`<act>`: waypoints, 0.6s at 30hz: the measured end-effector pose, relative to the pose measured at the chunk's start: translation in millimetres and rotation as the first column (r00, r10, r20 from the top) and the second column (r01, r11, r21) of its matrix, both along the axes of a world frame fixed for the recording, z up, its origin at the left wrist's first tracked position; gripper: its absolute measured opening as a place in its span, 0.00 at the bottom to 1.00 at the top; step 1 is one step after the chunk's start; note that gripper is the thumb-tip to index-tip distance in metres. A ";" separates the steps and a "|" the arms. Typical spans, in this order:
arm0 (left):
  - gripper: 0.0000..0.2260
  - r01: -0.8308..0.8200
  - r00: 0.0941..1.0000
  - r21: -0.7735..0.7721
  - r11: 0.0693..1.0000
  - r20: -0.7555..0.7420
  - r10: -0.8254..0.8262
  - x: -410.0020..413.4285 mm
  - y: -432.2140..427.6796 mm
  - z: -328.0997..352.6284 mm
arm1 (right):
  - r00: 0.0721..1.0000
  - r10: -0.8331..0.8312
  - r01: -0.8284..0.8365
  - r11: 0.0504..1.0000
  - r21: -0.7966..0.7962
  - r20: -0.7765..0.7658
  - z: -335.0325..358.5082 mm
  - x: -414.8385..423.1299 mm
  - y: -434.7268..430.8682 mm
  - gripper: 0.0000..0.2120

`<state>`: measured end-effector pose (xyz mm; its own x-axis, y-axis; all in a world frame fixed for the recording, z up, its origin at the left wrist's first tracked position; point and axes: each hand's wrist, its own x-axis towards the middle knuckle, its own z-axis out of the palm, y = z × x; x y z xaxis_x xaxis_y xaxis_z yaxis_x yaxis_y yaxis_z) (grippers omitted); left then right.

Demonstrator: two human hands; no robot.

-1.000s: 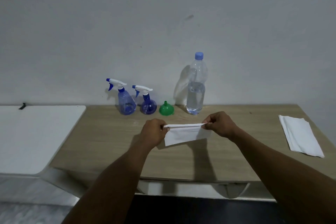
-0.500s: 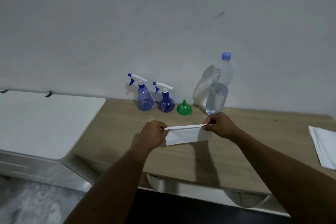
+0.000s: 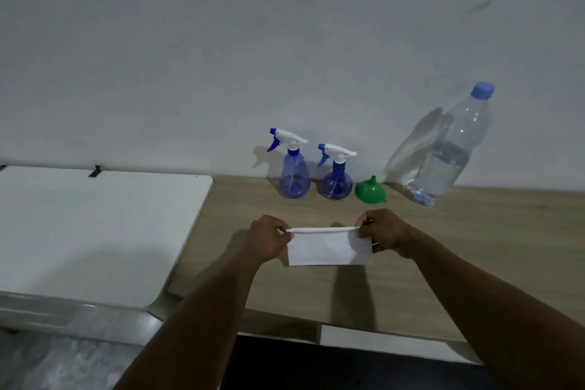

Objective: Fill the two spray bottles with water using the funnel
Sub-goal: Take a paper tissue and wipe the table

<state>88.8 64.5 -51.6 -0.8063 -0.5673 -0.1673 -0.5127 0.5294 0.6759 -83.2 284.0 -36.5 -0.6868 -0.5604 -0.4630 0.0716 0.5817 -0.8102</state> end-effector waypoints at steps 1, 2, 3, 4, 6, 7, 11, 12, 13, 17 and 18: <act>0.05 -0.001 1.000 0.026 1.000 -0.010 0.001 2.7 -10.9 -1.3 | 1.000 -0.004 0.004 1.000 0.003 -0.025 -2.9 2.5 -12.0 0.05; 0.04 -0.006 1.000 0.059 0.998 -0.026 0.007 4.7 -21.2 -1.5 | 0.998 -0.009 0.009 1.000 -0.001 -0.069 -5.9 4.0 -24.0 0.06; 0.04 -0.018 0.999 0.079 0.997 -0.039 0.021 6.0 -30.8 -1.5 | 0.990 -0.011 0.010 1.000 -0.008 -0.137 -8.4 5.7 -35.6 0.07; 0.04 -0.035 0.998 0.074 0.997 -0.052 0.039 6.3 -39.8 -1.4 | 0.974 -0.014 0.011 1.000 -0.015 -0.225 -10.8 7.0 -46.6 0.09; 0.04 -0.084 0.994 -0.033 0.996 -0.072 0.081 4.5 -54.6 0.2 | 0.912 -0.029 0.013 0.999 -0.041 -0.409 -13.3 10.3 -66.3 0.11; 0.05 -0.108 0.990 -0.080 0.991 -0.098 0.100 2.6 -60.6 1.1 | 0.872 -0.049 0.019 0.998 -0.065 -0.488 -15.1 11.6 -74.6 0.10; 0.10 -0.112 0.984 -0.121 0.986 -0.153 0.093 -5.9 -79.9 -5.9 | 0.715 -0.046 -0.003 0.998 -0.069 -0.698 -24.0 20.9 -94.6 0.07; 0.11 -0.095 0.984 -0.113 0.989 -0.158 0.076 -6.0 -82.9 -10.6 | 0.671 0.007 -0.025 1.000 -0.012 -0.742 -28.1 24.6 -95.5 0.08; 0.13 -0.075 0.984 -0.122 0.990 -0.170 0.054 -5.0 -84.7 -15.7 | 0.626 0.068 -0.048 0.998 0.049 -0.777 -33.5 28.8 -95.0 0.08; 0.20 0.080 0.996 -0.192 0.978 -0.030 -0.087 6.4 -83.6 -27.8 | 0.535 0.211 -0.128 0.977 0.168 -0.818 -63.9 43.3 -85.6 0.10; 0.23 0.132 0.991 -0.205 0.970 0.030 -0.129 8.7 -84.6 -34.1 | 0.544 0.254 -0.154 0.967 0.203 -0.800 -72.4 46.5 -83.2 0.11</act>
